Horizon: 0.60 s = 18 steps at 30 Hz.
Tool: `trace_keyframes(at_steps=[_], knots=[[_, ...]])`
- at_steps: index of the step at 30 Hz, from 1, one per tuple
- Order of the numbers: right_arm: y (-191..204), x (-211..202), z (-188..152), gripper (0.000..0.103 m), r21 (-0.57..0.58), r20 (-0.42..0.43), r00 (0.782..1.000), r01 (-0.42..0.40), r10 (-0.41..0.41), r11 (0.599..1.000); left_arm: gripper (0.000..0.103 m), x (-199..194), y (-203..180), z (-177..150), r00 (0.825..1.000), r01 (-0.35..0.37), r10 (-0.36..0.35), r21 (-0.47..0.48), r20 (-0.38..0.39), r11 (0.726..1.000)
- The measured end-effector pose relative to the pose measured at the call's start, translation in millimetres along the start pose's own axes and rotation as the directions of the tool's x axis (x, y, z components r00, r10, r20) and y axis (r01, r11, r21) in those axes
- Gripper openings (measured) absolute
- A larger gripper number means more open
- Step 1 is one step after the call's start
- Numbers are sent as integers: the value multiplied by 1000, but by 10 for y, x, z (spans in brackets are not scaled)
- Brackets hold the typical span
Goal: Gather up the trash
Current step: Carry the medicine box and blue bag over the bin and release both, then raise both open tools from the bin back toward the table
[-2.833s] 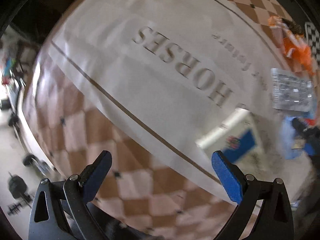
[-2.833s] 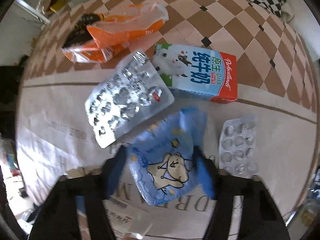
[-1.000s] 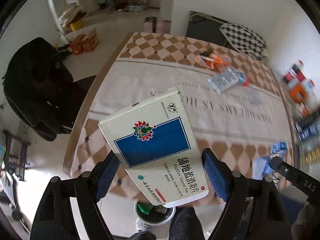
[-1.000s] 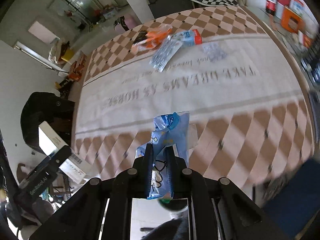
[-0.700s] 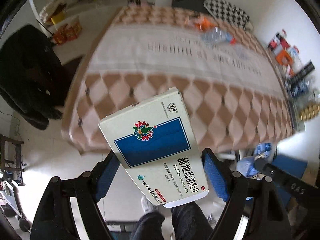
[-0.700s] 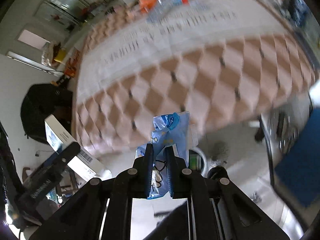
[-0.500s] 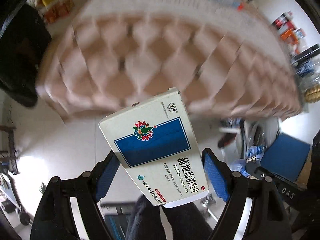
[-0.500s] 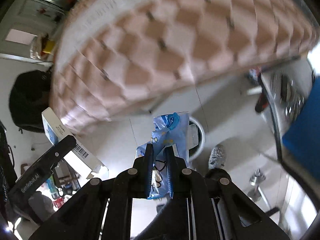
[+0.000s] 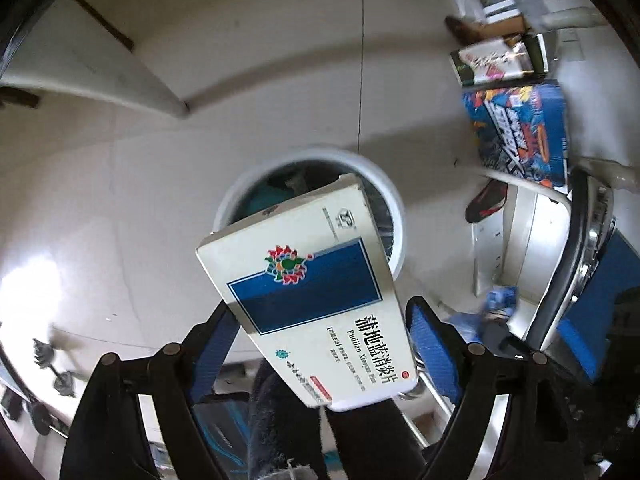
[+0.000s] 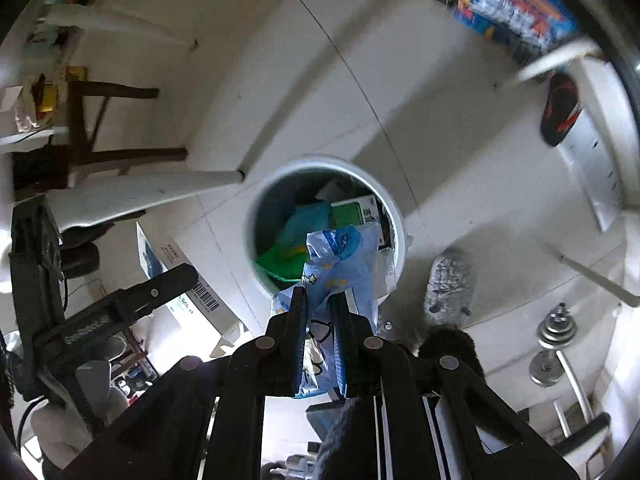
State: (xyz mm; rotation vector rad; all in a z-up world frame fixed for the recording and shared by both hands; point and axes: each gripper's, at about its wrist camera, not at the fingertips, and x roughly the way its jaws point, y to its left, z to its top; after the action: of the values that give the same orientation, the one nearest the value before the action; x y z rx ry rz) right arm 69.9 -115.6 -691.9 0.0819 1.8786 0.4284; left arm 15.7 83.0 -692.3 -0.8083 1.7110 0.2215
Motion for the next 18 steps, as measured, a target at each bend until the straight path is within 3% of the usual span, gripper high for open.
trace_keyframes(at_steps=[1, 3, 4, 5, 7, 9, 11, 13, 18], knots=[[-28, 113, 2, 13, -7, -19, 1000, -2, 2, 1000, 98, 78, 28, 26, 1000, 14, -14, -11, -15, 1000], [-109, 371, 28, 16, -3, -54, 998, -28, 28, 1000, 99, 214, 87, 21, 1000, 4, -5, -28, -19, 1000], [-173, 500, 30, 28, -1, -74, 996, -52, 51, 999, 99, 222, 113, 3, 1000, -12, 11, -31, -13, 999], [-200, 576, 19, 49, -4, -89, 994, -63, 62, 998, 99, 227, 155, -23, 1000, -26, 26, -42, -9, 999], [-219, 647, 5, 65, -7, -100, 992, -80, 79, 997, 99, 194, 232, -90, 999, -45, 46, -66, 14, 997], [-224, 655, -47, 74, -28, -100, 993, -65, 62, 998, 99, 79, 274, -201, 990, -109, 115, -79, 78, 991], [-200, 623, -102, 95, -52, -95, 995, -43, 38, 998, 99, -45, 282, -328, 973, -186, 195, -84, 126, 979], [-146, 543, -175, 100, -98, -70, 997, 6, -13, 995, 99, -150, 222, -448, 958, -232, 243, -85, 155, 969], [128, 150, -343, 100, -228, 35, 983, 185, -182, 956, 99, -416, 44, -720, 930, -301, 309, -72, 198, 951]])
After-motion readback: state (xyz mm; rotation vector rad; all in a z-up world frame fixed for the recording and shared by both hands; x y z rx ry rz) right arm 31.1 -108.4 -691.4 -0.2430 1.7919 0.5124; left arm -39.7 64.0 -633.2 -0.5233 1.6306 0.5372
